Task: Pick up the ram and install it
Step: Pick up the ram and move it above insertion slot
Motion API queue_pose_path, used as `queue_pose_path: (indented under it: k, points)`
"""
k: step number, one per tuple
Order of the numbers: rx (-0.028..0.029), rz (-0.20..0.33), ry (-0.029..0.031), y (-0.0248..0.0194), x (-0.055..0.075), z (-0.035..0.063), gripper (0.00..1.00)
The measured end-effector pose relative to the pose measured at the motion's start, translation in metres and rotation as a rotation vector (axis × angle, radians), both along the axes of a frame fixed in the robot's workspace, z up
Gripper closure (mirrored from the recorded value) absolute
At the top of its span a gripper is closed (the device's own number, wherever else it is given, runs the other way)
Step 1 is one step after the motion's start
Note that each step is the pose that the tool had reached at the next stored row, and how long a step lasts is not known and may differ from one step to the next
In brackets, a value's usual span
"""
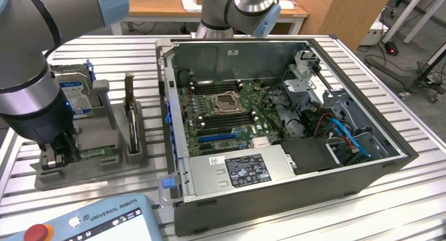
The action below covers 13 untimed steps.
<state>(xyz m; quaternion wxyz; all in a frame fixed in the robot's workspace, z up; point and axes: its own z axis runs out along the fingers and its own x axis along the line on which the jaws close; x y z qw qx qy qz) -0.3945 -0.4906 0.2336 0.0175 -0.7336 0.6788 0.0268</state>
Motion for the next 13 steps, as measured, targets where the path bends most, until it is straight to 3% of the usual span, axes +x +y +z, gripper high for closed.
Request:
queue_pose_path:
  k: [7,13]
  points:
    - [0.0012,0.0,0.0003,0.0,0.0,0.0096,0.86]
    - [0.0016,0.0,0.0003,0.0,0.0,0.0119,0.86]
